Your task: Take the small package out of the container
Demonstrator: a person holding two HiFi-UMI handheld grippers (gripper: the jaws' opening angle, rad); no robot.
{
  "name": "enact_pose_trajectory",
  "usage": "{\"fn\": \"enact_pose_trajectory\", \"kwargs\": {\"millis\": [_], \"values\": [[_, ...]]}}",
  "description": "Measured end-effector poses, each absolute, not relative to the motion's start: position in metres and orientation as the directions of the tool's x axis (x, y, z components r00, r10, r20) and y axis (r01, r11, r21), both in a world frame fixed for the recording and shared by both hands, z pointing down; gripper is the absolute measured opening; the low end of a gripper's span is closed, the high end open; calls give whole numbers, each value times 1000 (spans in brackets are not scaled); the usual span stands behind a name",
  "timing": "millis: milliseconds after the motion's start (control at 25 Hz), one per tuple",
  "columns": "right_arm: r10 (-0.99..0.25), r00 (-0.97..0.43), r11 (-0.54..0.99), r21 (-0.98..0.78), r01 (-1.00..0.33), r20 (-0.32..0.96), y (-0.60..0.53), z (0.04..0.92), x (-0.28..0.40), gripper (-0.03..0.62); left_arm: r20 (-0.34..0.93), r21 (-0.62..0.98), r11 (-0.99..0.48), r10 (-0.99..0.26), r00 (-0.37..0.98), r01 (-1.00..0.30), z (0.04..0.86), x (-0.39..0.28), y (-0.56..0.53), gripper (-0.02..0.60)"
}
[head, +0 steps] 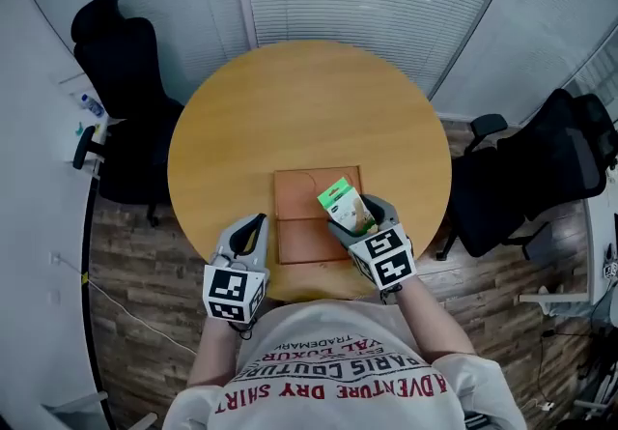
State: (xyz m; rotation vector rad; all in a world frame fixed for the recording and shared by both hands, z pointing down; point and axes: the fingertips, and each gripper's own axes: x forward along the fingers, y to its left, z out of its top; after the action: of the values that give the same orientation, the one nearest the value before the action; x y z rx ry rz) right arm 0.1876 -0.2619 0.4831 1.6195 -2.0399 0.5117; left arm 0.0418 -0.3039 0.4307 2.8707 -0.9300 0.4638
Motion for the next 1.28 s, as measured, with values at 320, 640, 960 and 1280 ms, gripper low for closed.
{"fn": "enact_pose_trajectory", "kwargs": {"millis": [320, 640, 960, 1280], "values": [[-934, -130, 118, -55, -991, 333, -251, 431, 204, 356, 238, -12, -827, -548, 802, -562, 397, 61, -299, 12], [-992, -70, 64, -52, -997, 109, -243, 381, 212, 356, 172, -39, -841, -538, 825, -540, 363, 66, -292, 12], [-996, -33, 34, 7, -999, 83, -243, 372, 212, 356, 151, -36, -833, -551, 821, -552, 357, 64, -295, 11], [-994, -7, 8, 9, -1000, 110, -243, 376, 213, 355, 158, -29, -828, -557, 815, -560, 361, 63, -293, 12]]}}
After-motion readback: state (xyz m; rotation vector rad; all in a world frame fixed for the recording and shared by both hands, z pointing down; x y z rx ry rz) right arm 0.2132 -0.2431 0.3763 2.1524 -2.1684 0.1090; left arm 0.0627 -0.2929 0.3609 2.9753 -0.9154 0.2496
